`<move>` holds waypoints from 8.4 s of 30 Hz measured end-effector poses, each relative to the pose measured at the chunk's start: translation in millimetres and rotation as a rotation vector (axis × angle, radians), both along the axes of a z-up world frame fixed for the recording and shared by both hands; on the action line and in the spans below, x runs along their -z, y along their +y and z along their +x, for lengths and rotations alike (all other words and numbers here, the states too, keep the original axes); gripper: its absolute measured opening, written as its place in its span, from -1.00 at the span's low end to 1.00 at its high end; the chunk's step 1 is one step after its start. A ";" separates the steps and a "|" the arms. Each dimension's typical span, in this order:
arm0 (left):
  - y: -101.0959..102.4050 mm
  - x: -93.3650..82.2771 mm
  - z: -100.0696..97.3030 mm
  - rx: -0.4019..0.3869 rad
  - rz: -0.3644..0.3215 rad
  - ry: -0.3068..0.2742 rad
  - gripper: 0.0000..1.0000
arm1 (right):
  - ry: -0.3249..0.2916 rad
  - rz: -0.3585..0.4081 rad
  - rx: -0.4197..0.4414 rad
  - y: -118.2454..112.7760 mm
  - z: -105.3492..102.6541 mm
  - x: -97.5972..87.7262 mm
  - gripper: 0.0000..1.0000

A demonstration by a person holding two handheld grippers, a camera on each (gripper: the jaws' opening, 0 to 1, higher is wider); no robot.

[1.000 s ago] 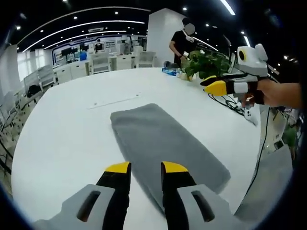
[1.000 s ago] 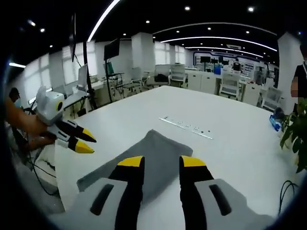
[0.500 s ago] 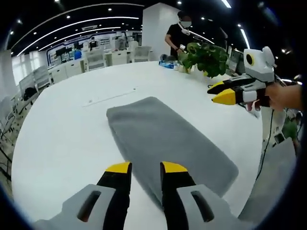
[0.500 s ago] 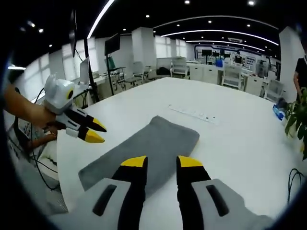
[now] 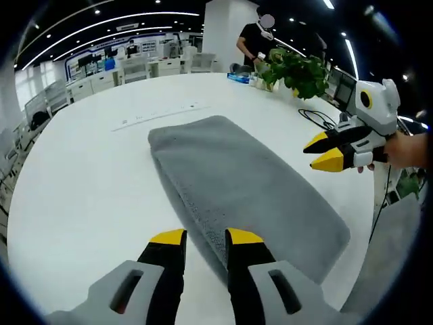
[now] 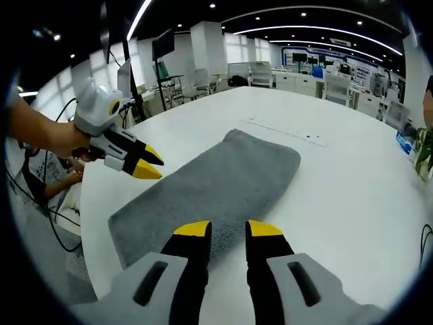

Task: Fold the towel on the table until its edges align and the towel forms a compact rectangular stack.

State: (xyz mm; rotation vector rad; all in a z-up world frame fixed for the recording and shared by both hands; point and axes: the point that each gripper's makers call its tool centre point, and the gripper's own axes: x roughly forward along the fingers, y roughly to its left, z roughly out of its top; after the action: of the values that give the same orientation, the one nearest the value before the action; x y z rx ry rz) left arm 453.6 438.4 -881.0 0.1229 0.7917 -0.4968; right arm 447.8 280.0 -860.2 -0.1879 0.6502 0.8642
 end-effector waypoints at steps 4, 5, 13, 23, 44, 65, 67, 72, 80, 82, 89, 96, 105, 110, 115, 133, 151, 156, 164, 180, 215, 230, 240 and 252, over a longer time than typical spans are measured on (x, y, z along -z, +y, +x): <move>-0.9 4.4 8.4 -0.002 -0.005 0.003 -0.55 | 0.021 -0.016 -0.014 1.7 -4.9 9.7 -0.64; -0.5 4.8 7.6 -0.006 -0.008 0.005 -0.56 | 0.025 -0.017 -0.016 2.7 -6.5 12.1 -0.66; 0.0 24.6 8.3 -0.007 0.029 0.054 -0.59 | 0.051 -0.079 -0.065 7.1 -20.7 35.0 -0.63; -7.0 30.4 2.9 0.060 0.048 0.057 -0.78 | 0.031 -0.137 -0.103 3.9 -24.2 46.4 -0.65; -57.4 32.0 -5.5 0.107 0.010 0.061 -0.88 | -0.025 -0.180 -0.103 -43.3 -39.0 48.1 -0.67; -119.8 31.7 -24.3 0.092 0.002 0.049 -0.88 | -0.014 -0.177 -0.077 -103.3 -55.3 48.4 -0.67; -127.6 31.1 -25.1 0.123 0.015 0.034 -0.88 | -0.010 -0.181 -0.062 -109.0 -57.6 48.7 -0.67; -135.1 30.9 -26.2 0.122 -0.002 0.021 -0.88 | -0.020 -0.195 -0.056 -118.4 -59.6 48.0 -0.67; -139.6 13.6 -34.7 0.121 -0.035 -0.024 -0.48 | -0.015 -0.179 -0.039 -118.9 -58.7 45.3 -0.65; -143.3 8.3 -39.3 0.171 -0.003 -0.052 -0.48 | -0.031 -0.177 -0.050 -117.7 -58.2 42.8 -0.64; -151.5 -7.8 -54.9 0.250 -0.017 -0.076 -0.48 | -0.052 -0.082 -0.117 -109.9 -69.8 23.6 -0.56; -157.0 -13.5 -78.4 0.359 0.022 -0.090 -0.48 | -0.060 -0.035 -0.225 -105.8 -106.0 12.7 -0.58; -154.3 -14.5 -103.2 0.437 0.035 -0.091 -0.49 | -0.081 -0.053 -0.362 -105.1 -136.5 12.5 -0.64; -156.9 -10.1 -115.5 0.464 0.037 -0.083 -0.49 | -0.084 -0.060 -0.390 -105.6 -146.7 16.0 -0.64; -166.6 -8.3 -133.7 0.541 0.031 -0.077 -0.49 | -0.084 -0.077 -0.415 -109.8 -155.9 21.4 -0.62; -164.2 22.6 -171.1 0.670 0.119 -0.012 -0.38 | -0.085 -0.142 -0.469 -108.0 -168.4 44.5 -0.50; -162.8 30.9 -164.2 0.737 0.226 -0.055 -0.58 | -0.165 -0.262 -0.502 -109.3 -162.5 58.6 -0.72; -161.8 30.0 -162.6 0.719 0.226 -0.043 -0.72 | -0.127 -0.243 -0.467 -108.0 -161.6 58.3 -0.85; -160.3 29.9 -172.2 0.710 0.187 -0.009 -0.80 | -0.075 -0.222 -0.459 -107.2 -171.6 56.9 -0.91; -163.5 31.9 -197.9 0.902 0.308 -0.039 -0.54 | -0.128 -0.281 -0.564 -104.6 -190.4 56.3 -0.82; -155.8 5.2 -198.2 0.732 0.158 0.098 -0.87 | -0.029 -0.179 -0.440 -100.9 -199.5 28.2 -0.97; -154.3 -46.5 -207.0 0.707 0.062 0.038 -0.87 | -0.018 -0.099 -0.477 -96.3 -216.6 -8.9 -0.97; -156.4 -95.7 -198.3 0.680 0.005 -0.027 -0.87 | -0.046 -0.015 -0.440 -96.6 -207.6 -55.8 -0.97; -159.6 -122.1 -151.7 0.624 -0.017 -0.091 -0.86 | -0.107 0.021 -0.324 -99.7 -155.5 -91.7 -0.96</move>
State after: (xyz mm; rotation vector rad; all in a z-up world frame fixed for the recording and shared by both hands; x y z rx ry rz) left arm 302.0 278.8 -758.9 0.3799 0.6514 -1.0791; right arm 292.3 180.3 -768.5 -0.3246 0.5176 1.1636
